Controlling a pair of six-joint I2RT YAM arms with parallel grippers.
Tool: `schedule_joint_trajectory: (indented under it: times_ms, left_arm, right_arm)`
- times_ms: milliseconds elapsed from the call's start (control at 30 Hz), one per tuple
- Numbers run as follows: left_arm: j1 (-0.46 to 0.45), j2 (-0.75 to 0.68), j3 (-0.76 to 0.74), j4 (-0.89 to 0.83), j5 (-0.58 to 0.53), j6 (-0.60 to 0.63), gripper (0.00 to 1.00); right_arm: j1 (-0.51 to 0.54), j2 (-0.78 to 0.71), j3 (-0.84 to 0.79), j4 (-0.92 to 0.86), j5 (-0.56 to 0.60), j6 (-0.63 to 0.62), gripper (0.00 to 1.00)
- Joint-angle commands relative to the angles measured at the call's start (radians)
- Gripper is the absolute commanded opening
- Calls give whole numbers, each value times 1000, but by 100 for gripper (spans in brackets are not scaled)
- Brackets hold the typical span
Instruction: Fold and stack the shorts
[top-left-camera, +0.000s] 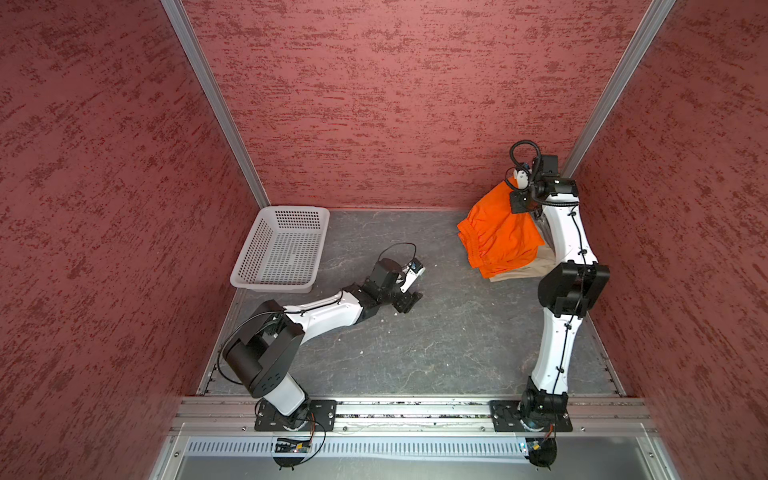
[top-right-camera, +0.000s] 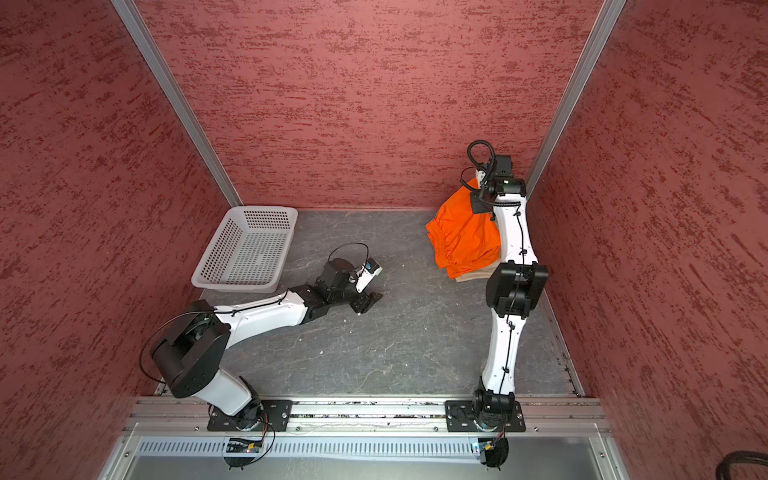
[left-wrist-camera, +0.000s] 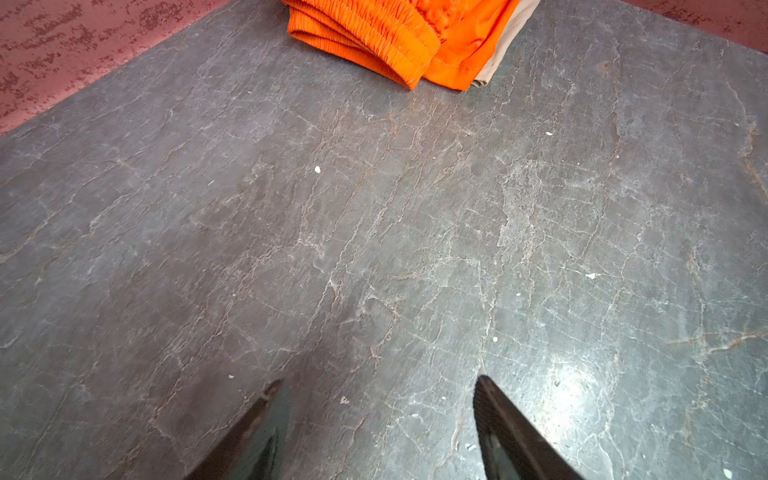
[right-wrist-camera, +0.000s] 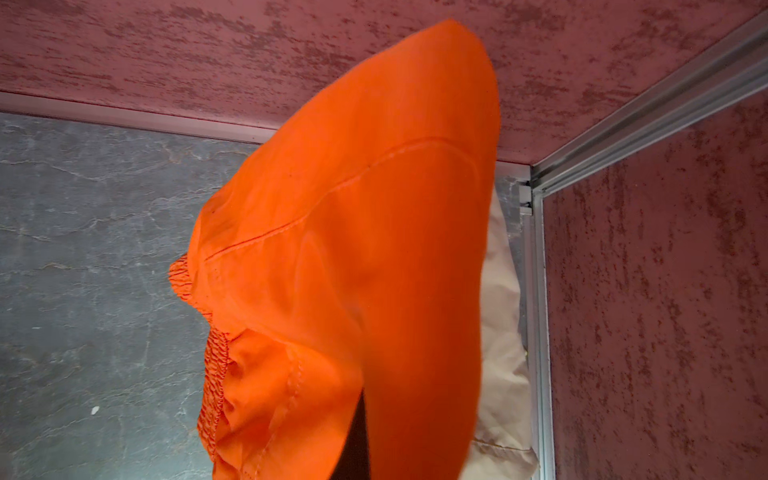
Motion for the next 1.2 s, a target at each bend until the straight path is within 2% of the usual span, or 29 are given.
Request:
schedule_joint_trajectory:
  times_ms: [0, 300, 367, 467, 533, 633, 700, 800, 900, 1000, 1167]
  left_arm:
    - [6, -15, 32, -19, -4, -12, 71]
    - [5, -19, 41, -58, -26, -30, 71]
    - [5, -19, 41, -65, -32, -39, 71]
    - [5, -20, 40, -67, -38, -60, 72]
    - [5, -22, 42, -69, -39, -77, 72]
    - [4, -29, 44, -71, -43, -92, 72]
    - [4, -33, 47, -76, -46, -101, 72]
    - [3, -37, 52, -77, -50, -111, 73]
    - [7, -33, 58, -76, -54, -133, 74]
    - [14, -31, 59, -66, -64, -161, 75]
    - [36, -55, 36, -29, -95, -215, 77]
  right_arm:
    - [-31, 36, 42, 52, -11, -16, 0]
    - [-121, 145, 42, 150, 40, 12, 0]
    - [-140, 174, 42, 172, 60, 32, 9]
    - [-169, 221, 45, 199, 110, 85, 38]
    - [-189, 248, 66, 196, 136, 133, 48]
    - [-207, 248, 81, 192, 168, 173, 55]
    - [-211, 223, 77, 195, 172, 182, 56]
    - [-210, 168, 52, 194, 114, 203, 56]
    - [-208, 49, -77, 244, -22, 240, 53]
    - [-207, -109, -328, 395, -167, 282, 49]
    - [-203, -278, -697, 616, -287, 352, 48]
